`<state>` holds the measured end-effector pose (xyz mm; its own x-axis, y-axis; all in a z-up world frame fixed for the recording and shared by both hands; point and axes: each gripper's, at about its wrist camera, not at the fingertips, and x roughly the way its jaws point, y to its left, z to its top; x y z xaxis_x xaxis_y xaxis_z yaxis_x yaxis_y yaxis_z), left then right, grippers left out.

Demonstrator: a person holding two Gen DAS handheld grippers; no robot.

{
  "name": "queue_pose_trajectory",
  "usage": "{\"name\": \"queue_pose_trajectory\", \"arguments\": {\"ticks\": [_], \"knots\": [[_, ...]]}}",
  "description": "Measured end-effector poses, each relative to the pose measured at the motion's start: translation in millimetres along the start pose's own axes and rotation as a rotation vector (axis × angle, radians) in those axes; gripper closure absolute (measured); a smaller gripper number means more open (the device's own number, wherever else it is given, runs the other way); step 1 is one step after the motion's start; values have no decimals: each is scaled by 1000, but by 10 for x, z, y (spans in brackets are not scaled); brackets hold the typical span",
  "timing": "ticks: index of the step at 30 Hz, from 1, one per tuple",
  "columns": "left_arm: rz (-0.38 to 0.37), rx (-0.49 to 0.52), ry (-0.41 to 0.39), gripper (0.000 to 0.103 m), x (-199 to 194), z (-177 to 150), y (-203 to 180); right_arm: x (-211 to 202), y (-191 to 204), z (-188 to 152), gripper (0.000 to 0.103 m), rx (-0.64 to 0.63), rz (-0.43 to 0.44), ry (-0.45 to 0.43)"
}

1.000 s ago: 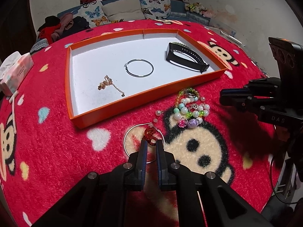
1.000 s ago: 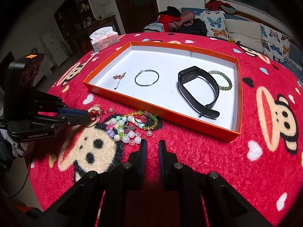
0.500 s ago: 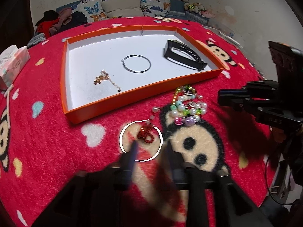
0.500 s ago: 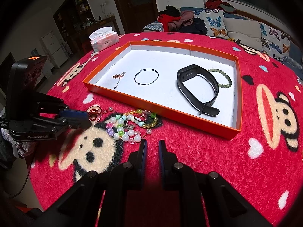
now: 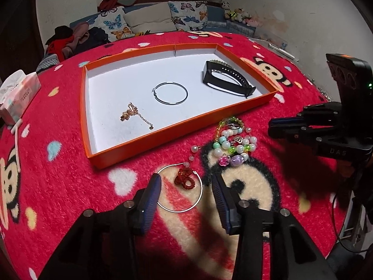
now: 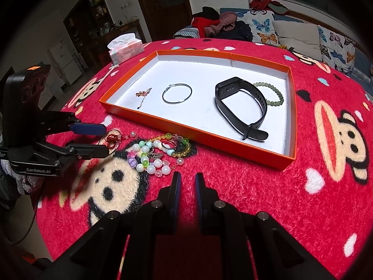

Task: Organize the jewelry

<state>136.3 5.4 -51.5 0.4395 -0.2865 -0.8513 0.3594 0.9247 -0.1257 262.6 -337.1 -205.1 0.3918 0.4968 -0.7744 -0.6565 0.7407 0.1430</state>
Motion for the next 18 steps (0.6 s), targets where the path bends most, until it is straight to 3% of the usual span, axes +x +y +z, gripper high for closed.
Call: {"name": "queue_pose_trajectory", "arguments": {"ticks": [3,7,9,18], "knots": [[-5,-2,10,72,49,10,27,4,2,11,89,-2,3,-1],[1,7,9,76,91,24,37,10,4,22,89,-3,4,-1],[14,19,12,84,107,34,28,10,4,22,89,-2,4,0],[31,13,-37,90,-74,-34,36,0,32,43,89,-9,12,-6]]}}
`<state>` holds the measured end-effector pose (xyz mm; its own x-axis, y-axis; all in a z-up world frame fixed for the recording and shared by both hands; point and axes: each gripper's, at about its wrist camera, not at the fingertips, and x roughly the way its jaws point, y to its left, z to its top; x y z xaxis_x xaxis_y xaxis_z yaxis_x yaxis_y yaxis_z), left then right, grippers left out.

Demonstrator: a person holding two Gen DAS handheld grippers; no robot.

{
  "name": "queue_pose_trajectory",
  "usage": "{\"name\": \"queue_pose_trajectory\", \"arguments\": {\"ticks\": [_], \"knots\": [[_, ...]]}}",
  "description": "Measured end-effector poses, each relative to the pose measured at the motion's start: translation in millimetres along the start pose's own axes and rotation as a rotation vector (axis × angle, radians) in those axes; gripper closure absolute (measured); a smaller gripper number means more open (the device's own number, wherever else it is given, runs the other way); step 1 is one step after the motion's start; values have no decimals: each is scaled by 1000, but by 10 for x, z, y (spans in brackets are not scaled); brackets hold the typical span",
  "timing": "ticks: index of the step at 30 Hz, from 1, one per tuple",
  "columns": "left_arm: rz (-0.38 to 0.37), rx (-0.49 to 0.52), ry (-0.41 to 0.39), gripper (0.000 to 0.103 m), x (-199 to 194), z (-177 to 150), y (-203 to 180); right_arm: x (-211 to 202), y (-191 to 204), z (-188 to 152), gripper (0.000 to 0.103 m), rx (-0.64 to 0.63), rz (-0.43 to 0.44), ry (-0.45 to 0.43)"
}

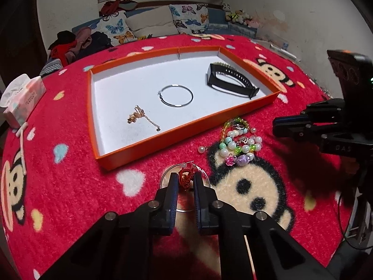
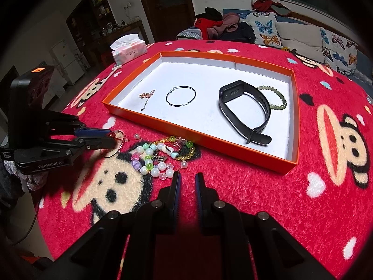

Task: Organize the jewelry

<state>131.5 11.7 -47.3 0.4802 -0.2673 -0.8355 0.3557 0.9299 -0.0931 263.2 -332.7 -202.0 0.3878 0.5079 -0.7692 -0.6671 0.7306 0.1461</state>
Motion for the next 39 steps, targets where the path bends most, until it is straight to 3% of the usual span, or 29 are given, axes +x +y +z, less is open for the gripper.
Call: {"name": "queue_pose_trajectory", "arguments": {"ticks": [9,19,32,39], "knots": [[-12,-13,-65,90,-343,2,-7,-9,46,16,89,-14,14,-1],[-23,-25,-65,90,-394,1,1,26,77,64,89,-12,55,1],[-24,-27,-66,90,-398,-11,12,40,469,80,89,-186,115,17],[-23,-33,-66,90,-400,-37,37,195,651,143,89,-302,70,40]]}}
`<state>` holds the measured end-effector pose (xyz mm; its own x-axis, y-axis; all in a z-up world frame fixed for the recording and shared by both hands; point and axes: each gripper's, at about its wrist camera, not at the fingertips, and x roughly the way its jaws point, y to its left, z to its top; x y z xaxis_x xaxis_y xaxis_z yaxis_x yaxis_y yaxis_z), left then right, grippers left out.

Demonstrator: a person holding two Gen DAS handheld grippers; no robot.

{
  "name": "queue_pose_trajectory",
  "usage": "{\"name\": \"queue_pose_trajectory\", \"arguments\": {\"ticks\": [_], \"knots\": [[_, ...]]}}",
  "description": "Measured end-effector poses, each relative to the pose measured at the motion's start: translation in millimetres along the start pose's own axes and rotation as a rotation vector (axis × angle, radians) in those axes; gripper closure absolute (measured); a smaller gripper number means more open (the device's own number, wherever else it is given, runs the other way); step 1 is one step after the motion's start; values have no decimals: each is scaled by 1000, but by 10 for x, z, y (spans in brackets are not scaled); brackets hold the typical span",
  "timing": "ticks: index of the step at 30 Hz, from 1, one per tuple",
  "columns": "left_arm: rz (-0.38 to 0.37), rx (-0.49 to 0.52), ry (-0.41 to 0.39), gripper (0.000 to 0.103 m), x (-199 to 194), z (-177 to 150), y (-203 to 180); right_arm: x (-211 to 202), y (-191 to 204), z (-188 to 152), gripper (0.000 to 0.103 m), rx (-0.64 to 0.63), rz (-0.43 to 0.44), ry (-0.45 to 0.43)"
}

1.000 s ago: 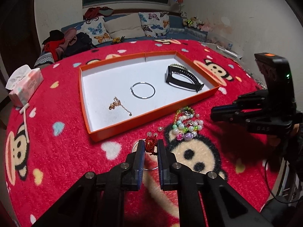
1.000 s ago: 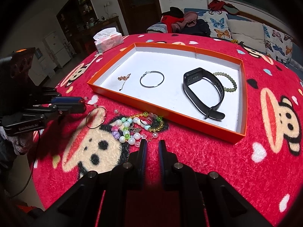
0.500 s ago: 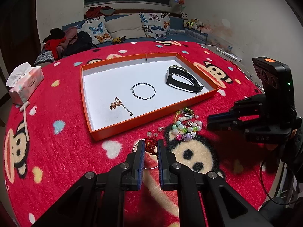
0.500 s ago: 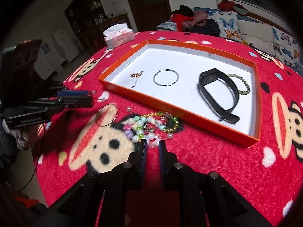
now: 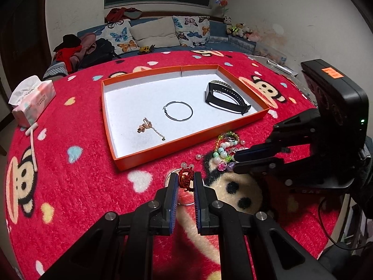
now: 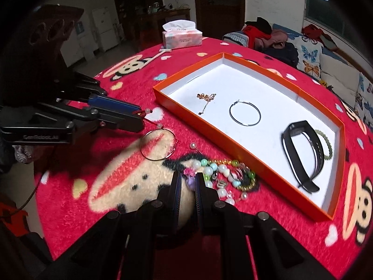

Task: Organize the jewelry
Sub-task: 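Grasp the multicolour pearl-bead bracelet with the right tool while the left tool holds the red hoop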

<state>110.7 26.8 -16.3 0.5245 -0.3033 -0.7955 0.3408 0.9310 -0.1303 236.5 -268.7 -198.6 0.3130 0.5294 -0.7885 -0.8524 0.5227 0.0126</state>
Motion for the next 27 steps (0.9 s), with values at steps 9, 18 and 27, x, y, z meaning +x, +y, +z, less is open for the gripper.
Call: {"name": "queue_pose_trajectory", "arguments": {"ticks": [9,18,27], "knots": [[-6,-5,3,90,9,-3,30,122,60,5,89,-59,-38,54],[-8,-9,2,90,35,-2,23,166,154,-51,69,-129,-55,74],[-9,-19,9,90,64,-12,65,138,77,-58,70,-94,-25,64]]}}
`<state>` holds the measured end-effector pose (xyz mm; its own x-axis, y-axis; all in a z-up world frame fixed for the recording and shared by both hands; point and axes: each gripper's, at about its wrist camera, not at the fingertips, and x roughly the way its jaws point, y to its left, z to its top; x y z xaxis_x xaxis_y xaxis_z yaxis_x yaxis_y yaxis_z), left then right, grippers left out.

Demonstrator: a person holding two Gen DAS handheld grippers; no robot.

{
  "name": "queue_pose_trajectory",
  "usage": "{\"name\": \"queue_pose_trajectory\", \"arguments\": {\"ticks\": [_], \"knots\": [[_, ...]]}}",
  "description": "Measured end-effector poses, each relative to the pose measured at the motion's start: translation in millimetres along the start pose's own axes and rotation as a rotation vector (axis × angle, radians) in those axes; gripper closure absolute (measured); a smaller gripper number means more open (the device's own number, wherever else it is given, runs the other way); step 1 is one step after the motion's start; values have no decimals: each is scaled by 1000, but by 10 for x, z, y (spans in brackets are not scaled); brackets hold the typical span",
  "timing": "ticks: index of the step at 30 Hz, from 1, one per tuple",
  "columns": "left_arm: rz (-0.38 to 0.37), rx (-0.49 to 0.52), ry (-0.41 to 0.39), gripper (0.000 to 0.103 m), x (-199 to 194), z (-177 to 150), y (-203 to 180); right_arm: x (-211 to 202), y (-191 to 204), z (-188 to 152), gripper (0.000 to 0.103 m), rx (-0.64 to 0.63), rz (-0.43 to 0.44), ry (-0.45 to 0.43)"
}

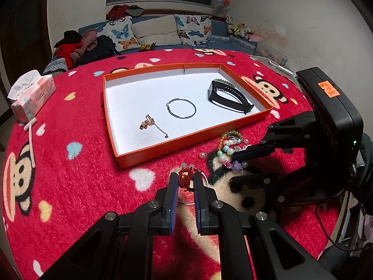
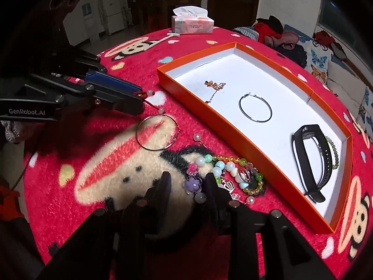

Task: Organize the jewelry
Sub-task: 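Grasp the multicolour pearl-bead bracelet with the right tool while the left tool holds the red hoop, then carry both pieces over the orange box while the left tool opens to drop the red hoop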

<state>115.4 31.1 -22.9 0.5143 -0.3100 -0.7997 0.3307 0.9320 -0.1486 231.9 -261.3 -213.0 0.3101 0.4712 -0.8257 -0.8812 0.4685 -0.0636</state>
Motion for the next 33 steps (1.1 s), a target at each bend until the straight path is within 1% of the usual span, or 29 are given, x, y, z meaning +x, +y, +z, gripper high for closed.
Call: {"name": "queue_pose_trajectory", "arguments": {"ticks": [5,8,9,11,16,19,21,26,33], "knots": [[-1,0,0,90,2,-2,-1,-1,19,8,71,-14,-11,1],[-2,1,-2,90,4,-10,-12,11,8,17,75,-16,-15,7],[-2,0,-3,90,8,-11,-16,13,0,20,79,-15,-12,6],[-2,0,-2,90,6,-11,-15,17,-6,19,83,-13,-12,5],[2,-2,-5,90,-9,-5,-17,-18,-2,13,84,-4,-16,-14],[2,-7,-13,90,-58,2,-11,-150,-45,24,84,37,6,-56],[4,-9,-20,90,-91,11,-20,-300,-120,51,84,96,52,-99],[1,-18,-37,90,-179,34,-26,-580,-279,143,84,199,124,-178],[3,-12,-70,90,-328,149,-51,-862,-445,268,84,293,202,-265]]}}
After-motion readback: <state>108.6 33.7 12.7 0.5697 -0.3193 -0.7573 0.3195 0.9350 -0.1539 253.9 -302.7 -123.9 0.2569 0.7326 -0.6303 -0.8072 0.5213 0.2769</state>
